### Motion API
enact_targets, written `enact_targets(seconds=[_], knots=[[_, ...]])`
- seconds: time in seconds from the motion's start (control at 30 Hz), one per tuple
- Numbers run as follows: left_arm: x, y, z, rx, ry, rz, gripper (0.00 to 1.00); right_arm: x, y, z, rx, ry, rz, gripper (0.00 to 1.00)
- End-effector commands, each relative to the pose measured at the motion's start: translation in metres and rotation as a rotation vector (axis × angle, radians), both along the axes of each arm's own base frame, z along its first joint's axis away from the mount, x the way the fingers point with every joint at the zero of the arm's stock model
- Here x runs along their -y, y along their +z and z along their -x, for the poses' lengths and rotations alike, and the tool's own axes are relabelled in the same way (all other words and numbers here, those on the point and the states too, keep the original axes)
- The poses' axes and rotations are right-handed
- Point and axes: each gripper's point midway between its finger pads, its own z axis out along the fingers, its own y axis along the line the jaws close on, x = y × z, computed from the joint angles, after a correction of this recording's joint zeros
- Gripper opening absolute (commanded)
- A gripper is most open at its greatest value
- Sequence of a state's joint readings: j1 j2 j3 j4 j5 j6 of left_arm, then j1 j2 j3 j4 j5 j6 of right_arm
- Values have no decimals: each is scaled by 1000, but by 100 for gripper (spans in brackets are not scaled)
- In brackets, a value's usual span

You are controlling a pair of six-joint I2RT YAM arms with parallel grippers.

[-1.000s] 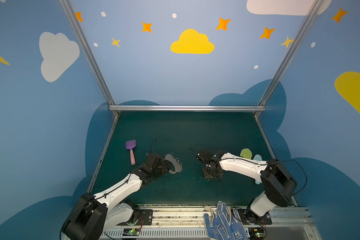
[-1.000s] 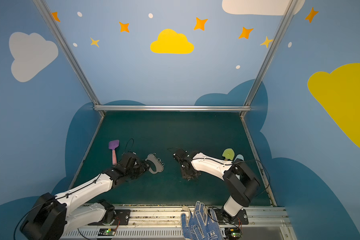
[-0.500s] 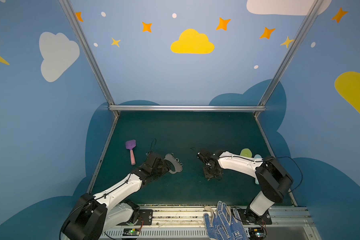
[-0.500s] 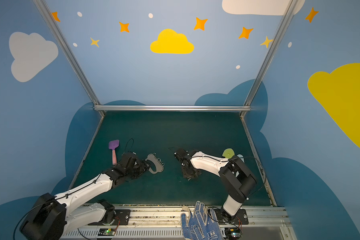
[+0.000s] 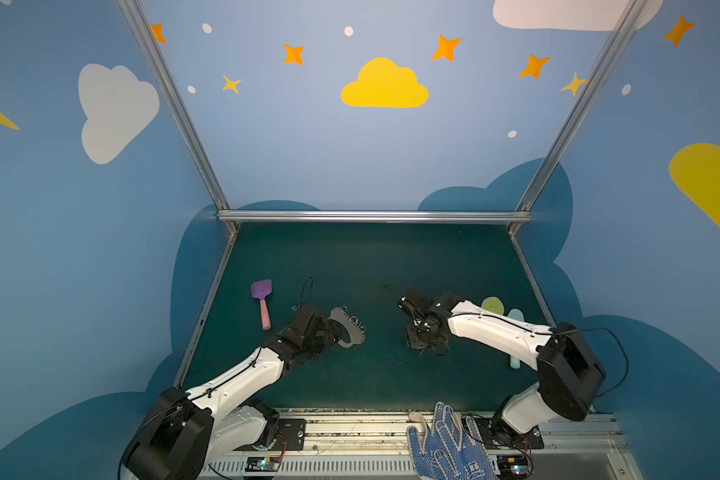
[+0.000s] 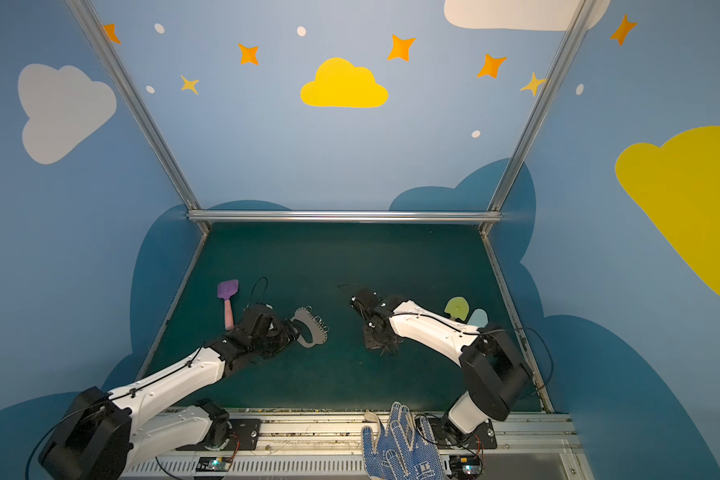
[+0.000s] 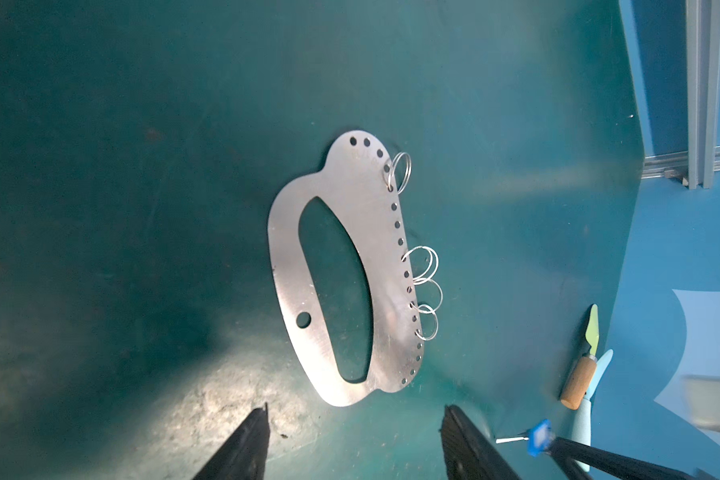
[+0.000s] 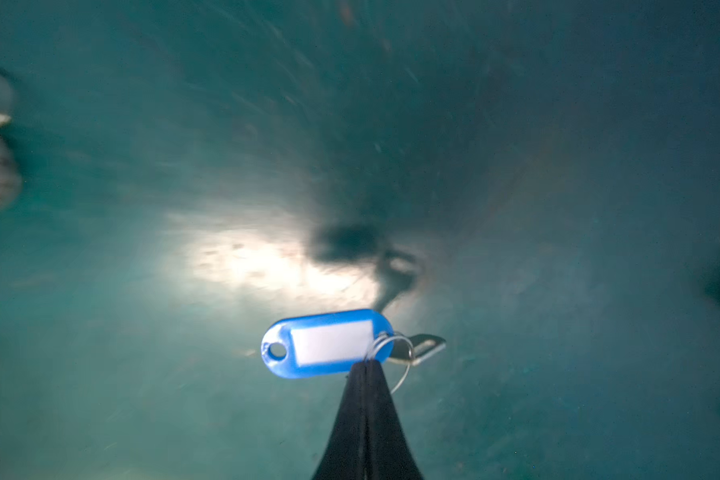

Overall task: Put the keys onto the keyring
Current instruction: 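Grasp the blue-tagged key's ring with the right gripper and lift it, then bring the held key toward the left gripper while the left gripper rises to meet it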

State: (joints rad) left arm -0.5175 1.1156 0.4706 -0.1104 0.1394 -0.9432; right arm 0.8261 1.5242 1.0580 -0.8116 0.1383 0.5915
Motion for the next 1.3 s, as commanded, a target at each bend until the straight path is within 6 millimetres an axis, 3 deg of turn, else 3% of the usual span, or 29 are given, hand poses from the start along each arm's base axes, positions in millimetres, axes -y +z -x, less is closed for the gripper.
enact_targets(seconds=[0.0, 0.2, 0.33, 0.5, 0.57, 0.63, 0.73, 0.93, 1.07, 1.27], knots=[[9, 23, -10, 48, -24, 29, 68, -15, 40, -2, 14, -2, -189, 0], [34, 65, -20, 143, -123, 127, 69, -44, 84, -9, -62, -17, -647, 0], [60, 94, -21, 222, -234, 253, 65, -37, 89, -11, -26, 24, -592, 0], [96, 121, -12, 273, -396, 398, 47, -38, 90, -12, 12, 65, -587, 0], [110, 128, -6, 282, -459, 432, 46, -38, 90, -13, 22, 69, -581, 0], [124, 134, 0, 290, -514, 458, 52, -39, 91, -16, 35, 73, -581, 0], [136, 139, 6, 299, -565, 456, 61, -40, 90, -17, 39, 73, -573, 0], [151, 132, 11, 270, -606, 426, 62, -44, 95, -17, 51, 78, -587, 0], [164, 129, 14, 255, -643, 431, 56, -47, 96, -16, 50, 86, -590, 0], [175, 122, 14, 232, -671, 408, 36, -51, 105, -13, 58, 97, -613, 0]])
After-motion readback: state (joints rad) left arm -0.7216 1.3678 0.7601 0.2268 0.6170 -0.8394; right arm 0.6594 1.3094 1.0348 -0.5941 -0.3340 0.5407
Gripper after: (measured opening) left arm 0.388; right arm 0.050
